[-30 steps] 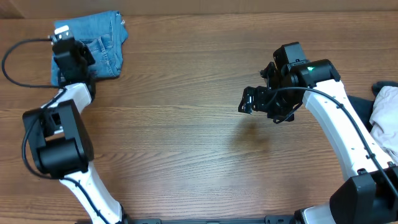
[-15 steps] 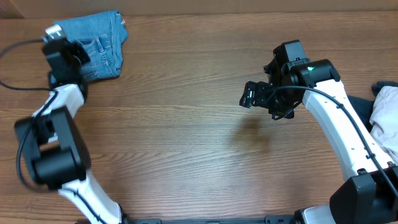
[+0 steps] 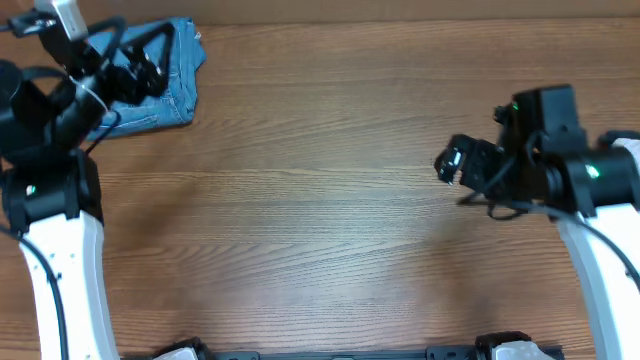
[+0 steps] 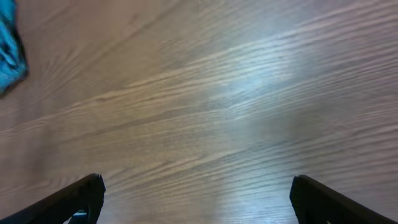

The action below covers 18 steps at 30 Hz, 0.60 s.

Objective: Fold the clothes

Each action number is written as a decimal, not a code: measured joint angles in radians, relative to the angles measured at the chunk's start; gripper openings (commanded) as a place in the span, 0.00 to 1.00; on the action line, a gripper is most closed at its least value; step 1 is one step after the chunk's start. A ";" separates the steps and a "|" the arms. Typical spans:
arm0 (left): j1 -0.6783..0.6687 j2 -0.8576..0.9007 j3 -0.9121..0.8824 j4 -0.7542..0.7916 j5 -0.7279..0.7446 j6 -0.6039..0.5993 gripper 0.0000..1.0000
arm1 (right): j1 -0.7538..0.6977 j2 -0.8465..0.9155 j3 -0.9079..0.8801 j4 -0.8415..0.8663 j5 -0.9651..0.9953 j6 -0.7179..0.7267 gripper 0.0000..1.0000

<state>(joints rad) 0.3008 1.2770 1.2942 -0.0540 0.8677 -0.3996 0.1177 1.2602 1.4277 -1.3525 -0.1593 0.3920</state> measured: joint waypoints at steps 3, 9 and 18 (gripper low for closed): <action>-0.003 -0.082 0.002 -0.183 0.117 0.006 1.00 | 0.000 -0.088 0.001 -0.042 0.019 0.008 1.00; -0.087 -0.280 -0.005 -0.562 0.096 0.168 1.00 | 0.000 -0.300 0.004 -0.153 0.198 0.133 1.00; -0.290 -0.398 -0.080 -0.798 -0.027 0.356 1.00 | 0.000 -0.391 0.006 -0.232 0.275 0.241 1.00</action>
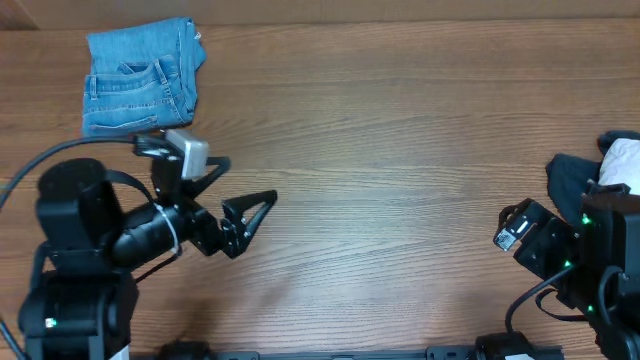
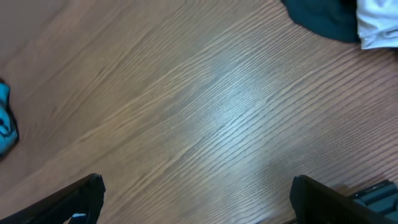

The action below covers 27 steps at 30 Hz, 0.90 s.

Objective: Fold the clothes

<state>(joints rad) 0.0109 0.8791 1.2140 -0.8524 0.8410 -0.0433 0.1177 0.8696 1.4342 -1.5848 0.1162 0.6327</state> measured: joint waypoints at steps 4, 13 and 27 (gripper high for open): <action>-0.073 -0.069 -0.134 0.124 -0.034 -0.027 1.00 | 0.000 -0.069 0.000 -0.002 0.035 0.014 1.00; -0.267 -0.128 -0.445 0.453 -0.222 -0.195 1.00 | 0.000 -0.335 -0.007 -0.005 0.165 0.081 1.00; -0.271 0.171 -0.451 0.491 -0.304 -0.221 1.00 | 0.000 -0.330 -0.011 -0.056 0.179 0.097 1.00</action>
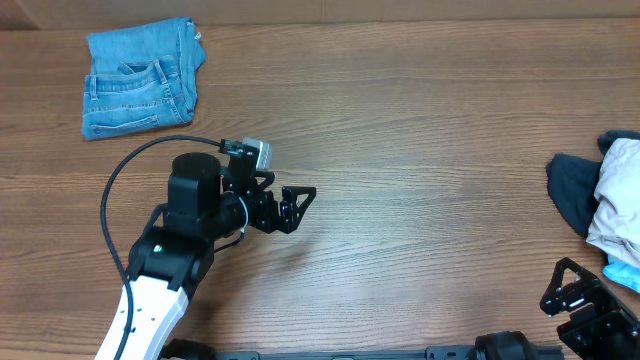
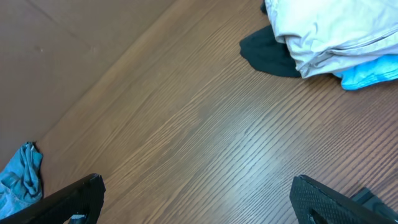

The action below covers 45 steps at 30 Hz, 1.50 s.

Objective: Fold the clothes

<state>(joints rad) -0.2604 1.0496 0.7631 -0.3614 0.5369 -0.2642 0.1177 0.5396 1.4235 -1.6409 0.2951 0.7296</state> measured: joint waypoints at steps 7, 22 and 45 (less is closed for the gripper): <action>0.000 0.141 0.000 -0.005 -0.016 0.000 1.00 | 0.000 0.000 0.000 0.000 -0.003 0.000 1.00; 0.000 0.370 0.000 -0.006 -0.018 0.000 1.00 | -0.020 -0.019 -0.004 0.064 0.028 0.000 1.00; 0.000 0.372 -0.002 -0.006 -0.019 0.000 1.00 | -0.131 -0.421 -1.016 1.147 -0.188 -0.315 1.00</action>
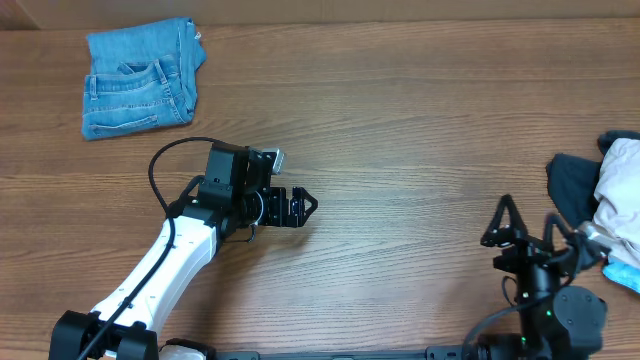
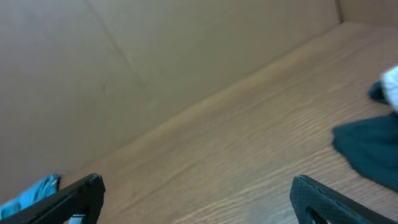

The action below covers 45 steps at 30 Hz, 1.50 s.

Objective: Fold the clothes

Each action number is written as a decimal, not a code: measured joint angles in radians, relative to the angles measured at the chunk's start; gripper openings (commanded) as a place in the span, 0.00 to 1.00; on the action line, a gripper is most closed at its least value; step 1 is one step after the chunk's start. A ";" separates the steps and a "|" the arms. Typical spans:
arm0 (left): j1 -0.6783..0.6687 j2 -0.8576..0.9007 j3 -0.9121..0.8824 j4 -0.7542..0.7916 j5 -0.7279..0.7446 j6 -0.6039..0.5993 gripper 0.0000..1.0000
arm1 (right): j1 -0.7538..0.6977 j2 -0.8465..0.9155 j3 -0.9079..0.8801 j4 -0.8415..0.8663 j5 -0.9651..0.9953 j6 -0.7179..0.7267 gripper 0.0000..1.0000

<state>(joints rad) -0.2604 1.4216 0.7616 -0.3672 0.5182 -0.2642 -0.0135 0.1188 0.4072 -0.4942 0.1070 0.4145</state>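
Note:
A folded pair of blue jeans (image 1: 140, 75) lies at the table's back left corner; a sliver of it (image 2: 37, 190) shows in the right wrist view. An unfolded pile sits at the right edge: a dark garment (image 1: 570, 188) (image 2: 367, 152), a white one (image 1: 620, 190) and a bit of light blue cloth (image 1: 625, 275). My left gripper (image 1: 298, 207) rests low at centre left, holding nothing; the overhead view does not show how its jaws stand. My right gripper (image 1: 527, 222) (image 2: 199, 199) is open and empty at the front right, left of the pile.
A brown wall (image 2: 155, 56) rises behind the table's back edge. Bare wooden tabletop (image 1: 400, 130) stretches between the jeans and the pile. The left arm's cable (image 1: 165, 160) loops over the table beside the arm.
My right gripper has come up from the front right corner and now looks level along the table at the back wall. My left arm has settled lower, its gripper almost where it was.
My left gripper was on the jeans at the back left and my right gripper over the right middle. Then the jeans lay folded with both arms drawn back and the pile in view. Later the left gripper was at centre left, the right at the front corner, now raised.

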 measured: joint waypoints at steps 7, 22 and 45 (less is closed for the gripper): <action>0.000 0.000 0.000 0.000 0.000 0.000 1.00 | 0.000 -0.061 -0.225 0.306 -0.115 -0.035 1.00; 0.000 0.000 0.000 0.000 0.000 0.000 1.00 | -0.005 -0.104 -0.387 0.504 -0.223 -0.184 1.00; 0.000 0.000 0.000 0.000 0.000 0.000 1.00 | -0.005 -0.106 -0.389 0.405 -0.126 -0.205 1.00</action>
<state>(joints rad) -0.2604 1.4216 0.7616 -0.3672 0.5179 -0.2642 -0.0189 0.0128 0.0185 -0.0895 -0.0185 0.2092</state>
